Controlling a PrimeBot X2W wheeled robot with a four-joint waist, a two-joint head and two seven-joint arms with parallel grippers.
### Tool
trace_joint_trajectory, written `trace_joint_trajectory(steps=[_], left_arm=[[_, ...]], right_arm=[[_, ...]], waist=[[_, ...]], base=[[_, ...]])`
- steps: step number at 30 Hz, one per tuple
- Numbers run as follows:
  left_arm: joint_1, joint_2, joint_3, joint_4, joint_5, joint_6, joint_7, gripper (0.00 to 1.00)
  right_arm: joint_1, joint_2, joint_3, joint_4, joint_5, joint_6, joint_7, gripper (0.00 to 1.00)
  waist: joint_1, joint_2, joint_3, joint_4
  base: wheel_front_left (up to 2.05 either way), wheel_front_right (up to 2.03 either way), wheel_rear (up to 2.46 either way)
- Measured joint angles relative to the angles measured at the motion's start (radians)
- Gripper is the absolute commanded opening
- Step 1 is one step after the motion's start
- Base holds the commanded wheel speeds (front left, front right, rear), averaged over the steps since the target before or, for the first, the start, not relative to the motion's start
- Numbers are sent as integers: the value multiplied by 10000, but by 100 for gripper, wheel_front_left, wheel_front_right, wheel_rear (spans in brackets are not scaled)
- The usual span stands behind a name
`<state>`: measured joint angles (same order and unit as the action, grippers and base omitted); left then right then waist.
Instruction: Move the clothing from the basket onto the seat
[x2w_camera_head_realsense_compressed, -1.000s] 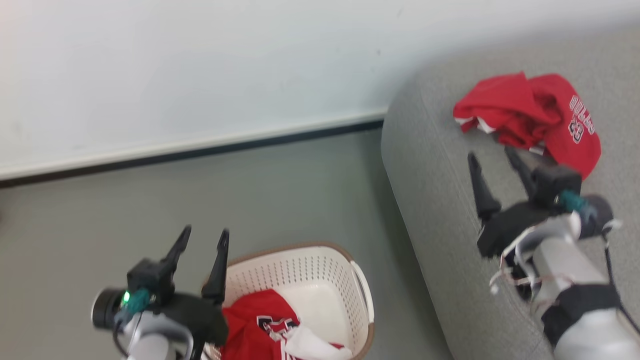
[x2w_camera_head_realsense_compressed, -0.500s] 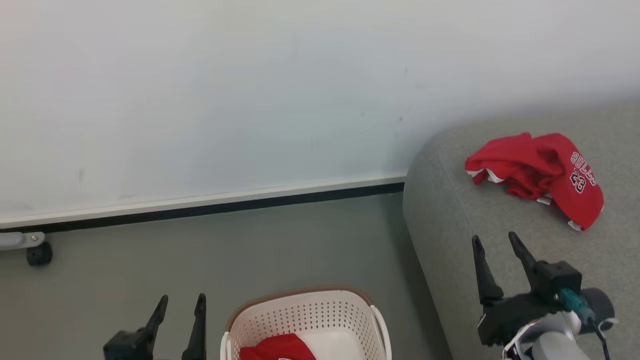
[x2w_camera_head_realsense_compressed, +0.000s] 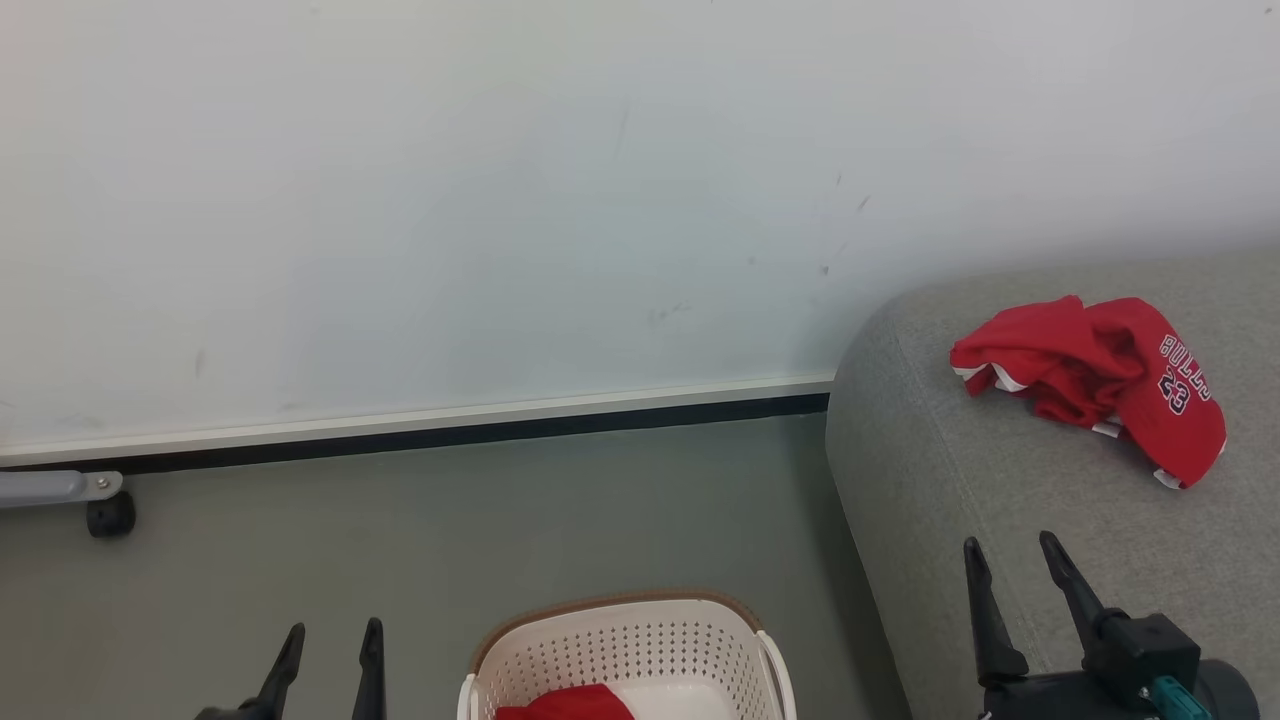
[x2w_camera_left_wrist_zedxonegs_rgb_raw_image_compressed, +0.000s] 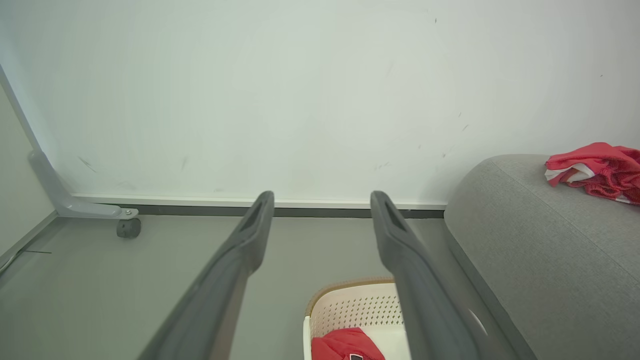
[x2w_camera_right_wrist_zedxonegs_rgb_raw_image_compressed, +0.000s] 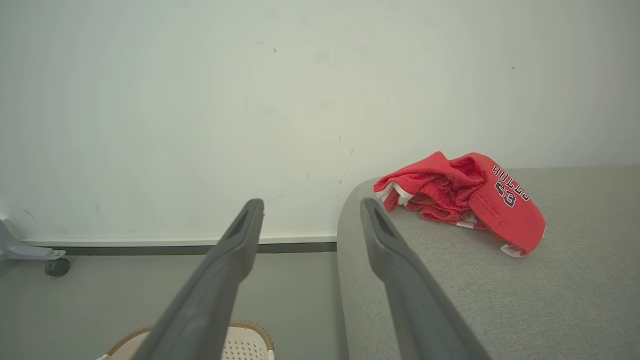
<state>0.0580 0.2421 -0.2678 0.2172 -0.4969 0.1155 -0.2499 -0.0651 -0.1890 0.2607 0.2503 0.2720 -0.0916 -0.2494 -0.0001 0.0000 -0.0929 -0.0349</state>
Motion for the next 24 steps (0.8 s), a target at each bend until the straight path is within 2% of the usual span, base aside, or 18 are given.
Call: trace_joint_trajectory(steps=[24], left_arm=[[260,-173,336,-522,305,50,0,100]], right_arm=[[669,-86,-692,-1473,-94,-228,-2,100]], waist=[[1,0,215,0]], base=[[0,0,0]])
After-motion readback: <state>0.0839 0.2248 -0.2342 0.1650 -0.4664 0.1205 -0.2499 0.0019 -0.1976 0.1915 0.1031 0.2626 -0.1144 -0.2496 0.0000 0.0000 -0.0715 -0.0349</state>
